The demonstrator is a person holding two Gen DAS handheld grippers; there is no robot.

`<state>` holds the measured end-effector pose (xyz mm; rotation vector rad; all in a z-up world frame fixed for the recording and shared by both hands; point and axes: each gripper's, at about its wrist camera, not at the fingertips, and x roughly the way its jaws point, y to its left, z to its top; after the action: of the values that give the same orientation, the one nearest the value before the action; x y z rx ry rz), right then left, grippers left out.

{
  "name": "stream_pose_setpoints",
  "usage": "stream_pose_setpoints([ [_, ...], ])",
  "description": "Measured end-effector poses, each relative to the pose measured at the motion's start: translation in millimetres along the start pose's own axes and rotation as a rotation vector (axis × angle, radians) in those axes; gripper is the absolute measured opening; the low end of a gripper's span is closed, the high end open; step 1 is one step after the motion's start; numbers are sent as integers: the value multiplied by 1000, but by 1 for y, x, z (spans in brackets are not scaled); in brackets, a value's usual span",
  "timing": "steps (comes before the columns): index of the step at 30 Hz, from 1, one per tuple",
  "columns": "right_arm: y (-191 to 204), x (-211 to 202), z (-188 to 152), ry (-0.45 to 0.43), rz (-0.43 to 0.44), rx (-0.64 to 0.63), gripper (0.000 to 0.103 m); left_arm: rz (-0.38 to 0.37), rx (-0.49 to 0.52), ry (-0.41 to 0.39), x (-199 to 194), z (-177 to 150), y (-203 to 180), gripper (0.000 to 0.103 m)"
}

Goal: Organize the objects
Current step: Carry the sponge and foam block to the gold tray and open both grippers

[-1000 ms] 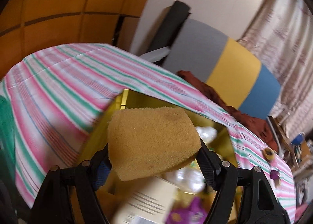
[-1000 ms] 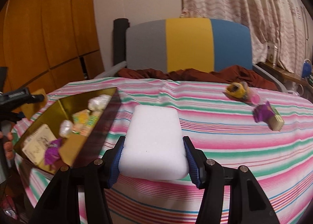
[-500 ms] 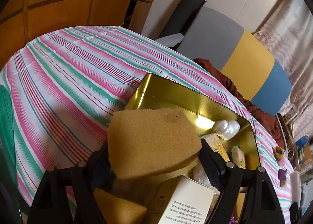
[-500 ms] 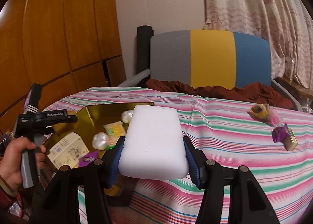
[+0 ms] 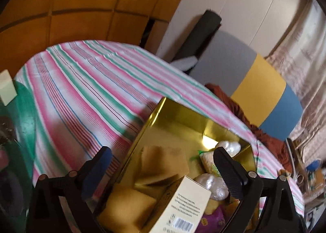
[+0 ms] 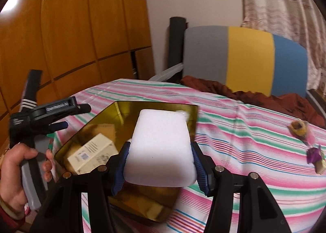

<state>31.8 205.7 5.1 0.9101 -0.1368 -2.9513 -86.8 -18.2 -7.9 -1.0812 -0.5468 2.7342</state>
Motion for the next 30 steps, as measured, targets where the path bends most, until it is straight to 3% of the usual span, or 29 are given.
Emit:
stream_pose_setpoints([
  [5, 12, 30, 16, 80, 55, -21, 58, -1, 31, -39, -22, -11, -2, 102],
  [10, 25, 66, 38, 142, 48, -73, 58, 20, 47, -25, -29, -19, 4, 102],
  [16, 40, 120, 60, 235, 44, -124, 58, 32, -10, -18, -33, -29, 24, 102],
  [24, 52, 183, 69, 372, 64, -56, 59, 14, -77, -10, -34, -26, 40, 102],
  [30, 52, 185, 69, 387, 52, -31, 75, -4, -79, -2, -34, -28, 38, 102],
])
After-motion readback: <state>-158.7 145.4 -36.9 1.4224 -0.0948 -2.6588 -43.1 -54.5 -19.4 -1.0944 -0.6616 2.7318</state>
